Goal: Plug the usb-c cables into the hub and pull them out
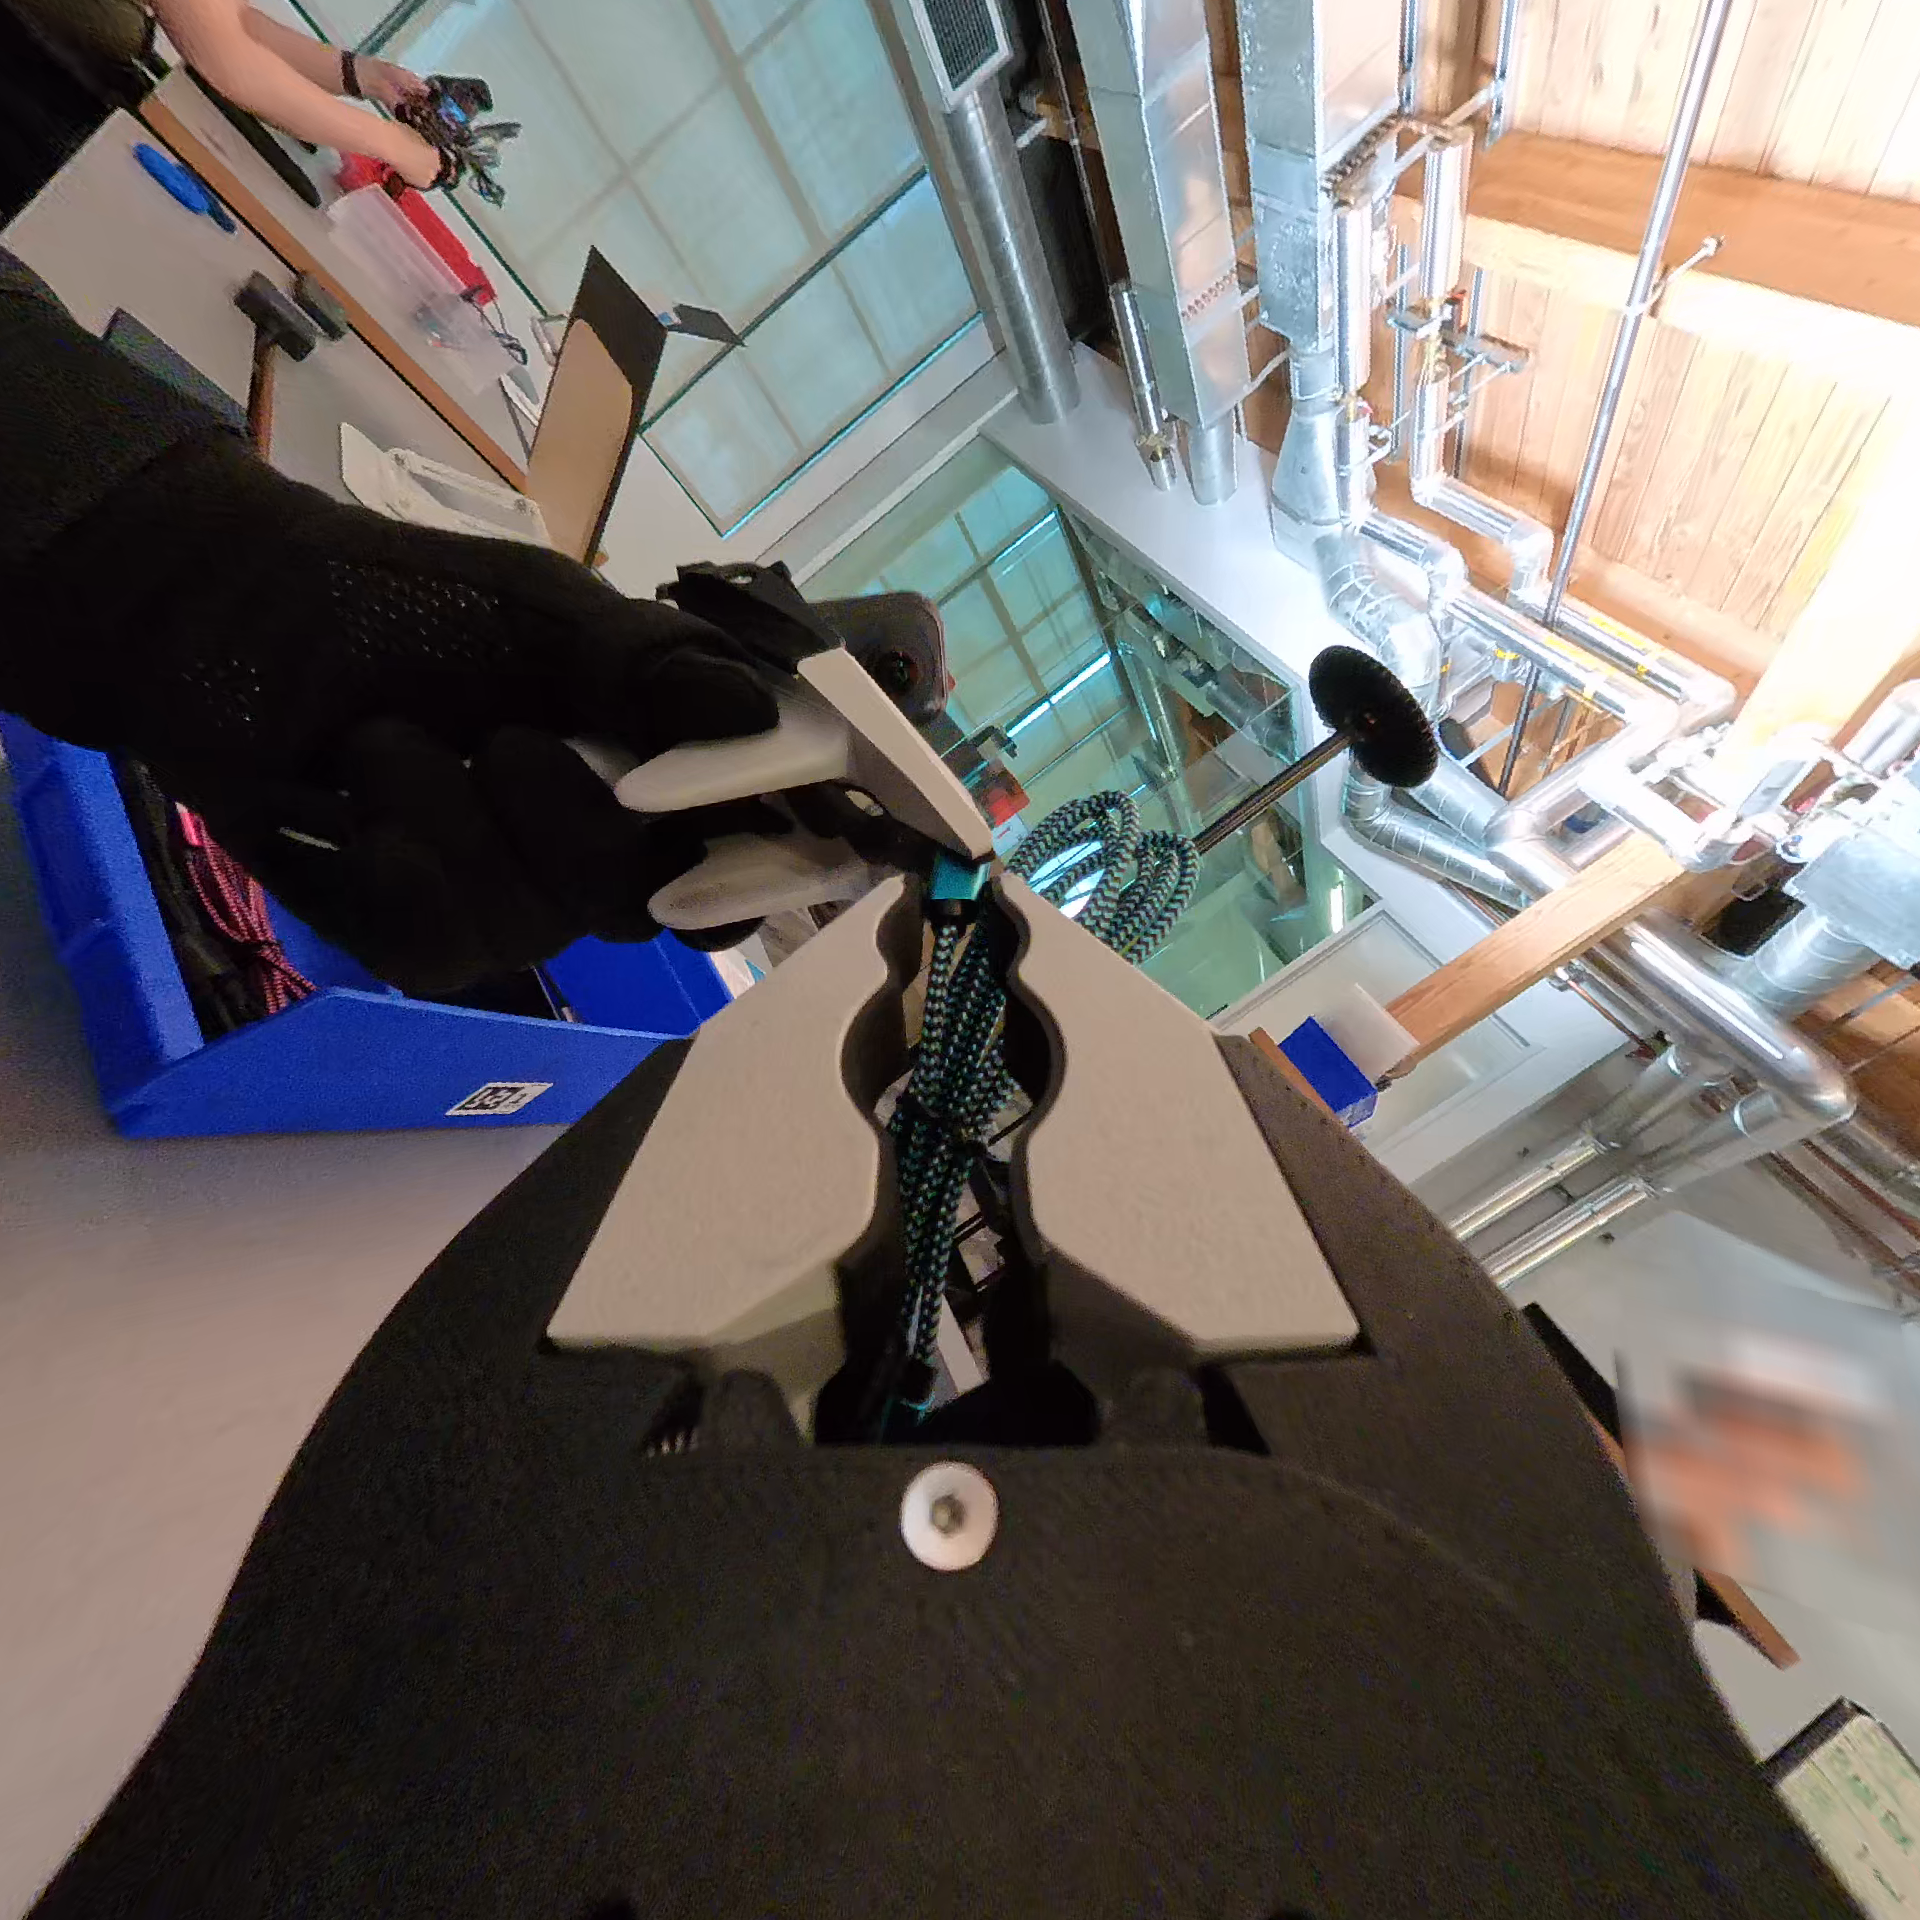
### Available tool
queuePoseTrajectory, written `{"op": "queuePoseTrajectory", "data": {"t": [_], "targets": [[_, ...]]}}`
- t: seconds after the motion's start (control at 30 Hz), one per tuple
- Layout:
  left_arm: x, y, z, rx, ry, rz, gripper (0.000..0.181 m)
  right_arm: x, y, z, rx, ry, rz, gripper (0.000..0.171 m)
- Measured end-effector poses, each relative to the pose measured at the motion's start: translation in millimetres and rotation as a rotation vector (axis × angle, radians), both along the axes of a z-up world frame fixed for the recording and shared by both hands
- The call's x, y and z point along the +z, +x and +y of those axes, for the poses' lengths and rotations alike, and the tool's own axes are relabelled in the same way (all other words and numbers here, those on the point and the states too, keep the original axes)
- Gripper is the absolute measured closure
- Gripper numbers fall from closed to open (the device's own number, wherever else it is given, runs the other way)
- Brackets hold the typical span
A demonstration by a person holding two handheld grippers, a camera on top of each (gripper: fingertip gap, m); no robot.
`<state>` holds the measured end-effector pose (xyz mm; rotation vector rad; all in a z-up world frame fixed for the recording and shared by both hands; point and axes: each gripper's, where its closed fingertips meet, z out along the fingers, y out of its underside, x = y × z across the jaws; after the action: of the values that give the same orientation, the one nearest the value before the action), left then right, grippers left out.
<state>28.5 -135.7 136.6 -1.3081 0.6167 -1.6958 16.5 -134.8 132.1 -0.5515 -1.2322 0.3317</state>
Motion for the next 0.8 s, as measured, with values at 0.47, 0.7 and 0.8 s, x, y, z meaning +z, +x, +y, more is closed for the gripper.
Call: {"op": "queuePoseTrajectory", "data": {"t": [0.47, 0.7, 0.8], "targets": [[-19, -10, 6, -0.069, -0.045, -0.049, 0.174, -19, -8, 7, 0.013, -0.077, -0.094, 0.164], [-23, -50, 39, 0.273, 0.03, 0.168, 0.154, -30, 9, 39, -0.034, -0.171, -0.166, 0.164], [-8, -40, 28, 0.358, 0.181, 0.346, 0.156, -37, 24, 36, 0.005, -0.233, -0.221, 0.164]]}}
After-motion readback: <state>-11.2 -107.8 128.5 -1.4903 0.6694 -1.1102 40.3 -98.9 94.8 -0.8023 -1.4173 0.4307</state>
